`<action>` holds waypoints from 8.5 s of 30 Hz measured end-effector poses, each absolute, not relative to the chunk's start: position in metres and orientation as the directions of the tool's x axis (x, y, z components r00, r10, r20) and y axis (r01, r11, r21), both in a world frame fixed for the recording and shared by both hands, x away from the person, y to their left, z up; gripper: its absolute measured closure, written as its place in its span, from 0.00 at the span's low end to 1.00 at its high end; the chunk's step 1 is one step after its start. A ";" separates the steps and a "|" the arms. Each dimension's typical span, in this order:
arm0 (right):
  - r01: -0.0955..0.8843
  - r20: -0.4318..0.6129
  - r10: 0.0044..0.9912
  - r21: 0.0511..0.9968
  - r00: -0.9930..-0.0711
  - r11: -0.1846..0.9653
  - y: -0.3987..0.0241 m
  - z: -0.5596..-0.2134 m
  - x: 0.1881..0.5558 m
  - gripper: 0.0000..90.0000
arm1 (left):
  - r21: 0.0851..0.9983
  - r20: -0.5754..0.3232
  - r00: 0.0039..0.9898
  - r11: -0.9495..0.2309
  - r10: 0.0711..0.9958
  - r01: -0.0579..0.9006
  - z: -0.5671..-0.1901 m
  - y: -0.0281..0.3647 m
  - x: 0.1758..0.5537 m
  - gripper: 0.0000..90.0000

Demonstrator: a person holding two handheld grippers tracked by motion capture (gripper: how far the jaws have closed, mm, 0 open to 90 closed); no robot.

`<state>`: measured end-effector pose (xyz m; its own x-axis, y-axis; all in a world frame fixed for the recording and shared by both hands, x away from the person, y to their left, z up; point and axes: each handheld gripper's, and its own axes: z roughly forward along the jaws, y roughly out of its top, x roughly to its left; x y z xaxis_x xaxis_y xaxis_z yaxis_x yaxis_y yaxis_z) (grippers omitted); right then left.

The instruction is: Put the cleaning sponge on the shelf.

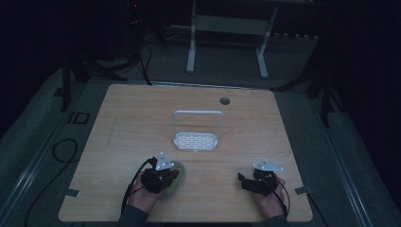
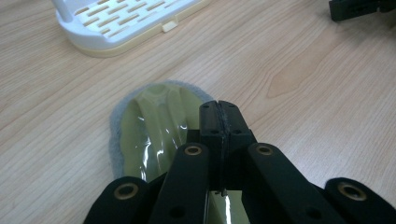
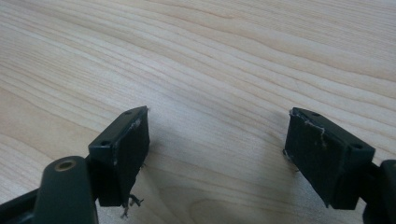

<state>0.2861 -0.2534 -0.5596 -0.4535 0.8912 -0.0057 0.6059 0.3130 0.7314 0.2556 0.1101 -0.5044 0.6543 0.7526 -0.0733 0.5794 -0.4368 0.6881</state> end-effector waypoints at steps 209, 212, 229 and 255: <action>0.603 -0.007 0.889 0.733 -0.457 0.316 -0.254 -0.560 0.286 0.24 | 0.175 -0.092 0.748 -0.728 0.658 0.662 -0.453 0.108 0.345 0.80; 0.603 -0.007 0.889 0.733 -0.457 0.316 -0.254 -0.560 0.286 0.24 | 0.180 -0.097 0.749 -0.728 0.656 0.661 -0.453 0.108 0.347 0.80; 0.603 -0.007 0.889 0.733 -0.457 0.316 -0.254 -0.560 0.286 0.24 | 0.238 -0.070 0.781 -0.750 0.621 0.617 -0.443 0.104 0.352 0.80; 0.602 -0.007 0.889 0.733 -0.458 0.316 -0.254 -0.560 0.286 0.24 | 0.310 -0.002 0.842 -0.800 0.540 0.514 -0.435 0.087 0.359 0.80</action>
<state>0.2855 -0.2536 -0.5597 -0.4575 0.8892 -0.0070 0.6024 0.3157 0.7331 0.3588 0.0869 -0.4348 0.8416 0.5401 -0.0016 0.5139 -0.7999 0.3099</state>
